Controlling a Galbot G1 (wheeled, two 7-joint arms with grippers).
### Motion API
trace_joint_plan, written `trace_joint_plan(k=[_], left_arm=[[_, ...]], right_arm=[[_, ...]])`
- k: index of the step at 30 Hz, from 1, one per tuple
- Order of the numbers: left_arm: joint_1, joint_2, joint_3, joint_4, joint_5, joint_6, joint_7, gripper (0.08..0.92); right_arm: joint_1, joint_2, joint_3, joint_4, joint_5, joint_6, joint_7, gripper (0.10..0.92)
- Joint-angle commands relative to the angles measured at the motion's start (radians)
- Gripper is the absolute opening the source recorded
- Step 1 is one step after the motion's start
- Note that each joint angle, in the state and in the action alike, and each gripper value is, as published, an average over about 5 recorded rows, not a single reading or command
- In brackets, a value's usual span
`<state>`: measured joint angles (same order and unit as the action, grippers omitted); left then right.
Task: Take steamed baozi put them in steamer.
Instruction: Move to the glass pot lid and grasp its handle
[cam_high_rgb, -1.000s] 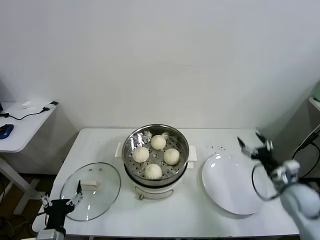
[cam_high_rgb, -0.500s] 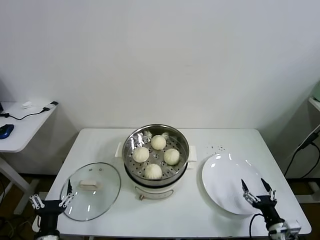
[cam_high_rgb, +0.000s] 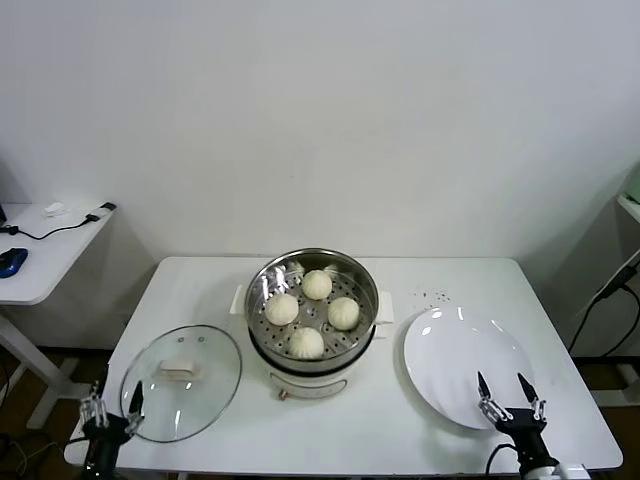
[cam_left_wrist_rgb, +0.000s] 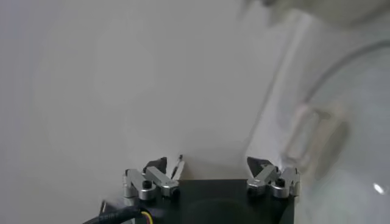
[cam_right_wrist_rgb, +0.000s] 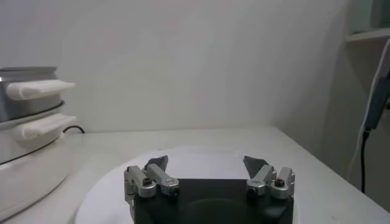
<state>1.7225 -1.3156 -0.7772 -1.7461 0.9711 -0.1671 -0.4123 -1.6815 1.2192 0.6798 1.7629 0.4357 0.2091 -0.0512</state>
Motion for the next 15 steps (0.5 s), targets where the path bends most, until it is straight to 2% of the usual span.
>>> trace_joint_plan(k=[1,8,15], left_arm=[[-0.069,0.024,0.016,0.194,0.317,-0.007,-0.068,0.823],[-0.113,0.022,0.027,0.207,0.324,-0.06,-0.088,0.823],[-0.146,0.022,0.04,0.195,0.326,-0.033,-0.068,0.823]], right_arm=[[-0.011,0.028,0.002,-0.007,-0.014,0.013,0.012,0.823],[-0.01,0.032,0.006,-0.011,-0.014,0.015,0.016,0.823],[-0.013,0.037,0.008,-0.008,-0.016,0.014,0.021,0.823]])
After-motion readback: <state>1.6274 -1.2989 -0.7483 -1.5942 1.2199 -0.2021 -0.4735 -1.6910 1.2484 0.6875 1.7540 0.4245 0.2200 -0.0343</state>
